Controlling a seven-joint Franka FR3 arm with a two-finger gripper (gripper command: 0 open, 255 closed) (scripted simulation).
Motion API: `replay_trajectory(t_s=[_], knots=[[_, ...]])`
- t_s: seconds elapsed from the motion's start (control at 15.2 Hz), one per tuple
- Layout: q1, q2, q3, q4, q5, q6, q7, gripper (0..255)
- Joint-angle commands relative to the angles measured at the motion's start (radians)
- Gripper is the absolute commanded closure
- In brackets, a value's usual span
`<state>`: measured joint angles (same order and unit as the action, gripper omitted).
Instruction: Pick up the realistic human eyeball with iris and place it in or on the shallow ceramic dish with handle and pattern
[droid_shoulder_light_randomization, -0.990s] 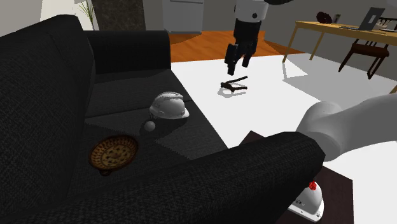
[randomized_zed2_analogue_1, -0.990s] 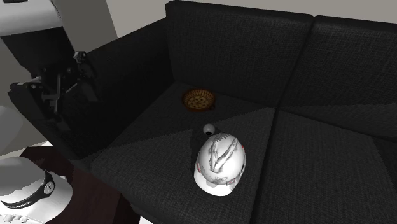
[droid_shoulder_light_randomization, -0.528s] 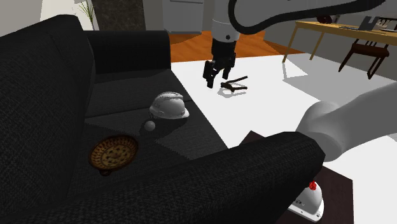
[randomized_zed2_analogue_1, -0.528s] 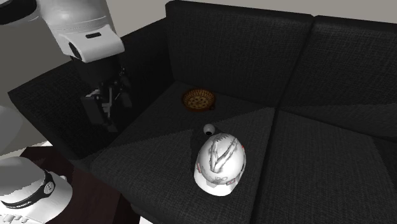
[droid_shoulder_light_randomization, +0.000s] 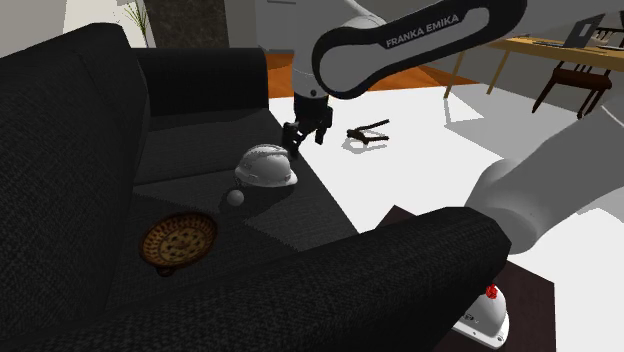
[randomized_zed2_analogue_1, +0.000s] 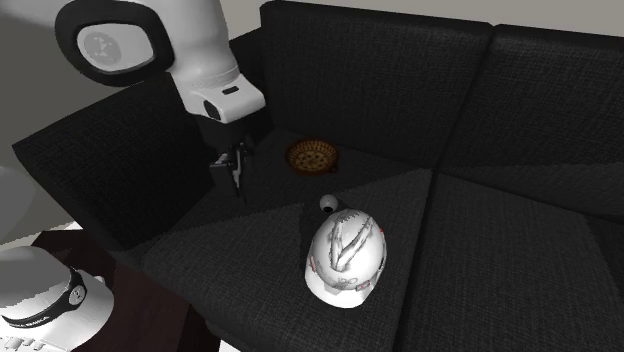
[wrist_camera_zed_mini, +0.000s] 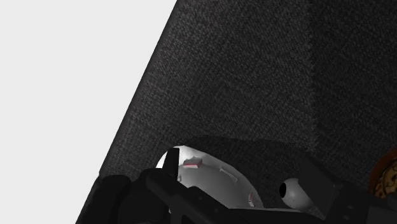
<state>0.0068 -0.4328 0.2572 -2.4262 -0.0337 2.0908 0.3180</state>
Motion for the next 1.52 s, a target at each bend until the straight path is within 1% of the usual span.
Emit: replay_trajectory(t_s=[0.0,0.33,0.66,0.92,1.12,1.45], knots=[[-0.005,0.070,0.025,0.018,-0.018,0.061,0.031,0],[-0.019,0.257,0.085,0.090,-0.099,0.185,0.132,0],[-0.019,0.457,0.124,0.200,-0.233,0.267,0.257,0],[0.010,0.620,0.123,0.314,-0.353,0.302,0.358,0],[0.049,0.740,0.105,0.414,-0.432,0.312,0.419,0],[0.061,0.796,0.085,0.431,-0.470,0.347,0.444,0]])
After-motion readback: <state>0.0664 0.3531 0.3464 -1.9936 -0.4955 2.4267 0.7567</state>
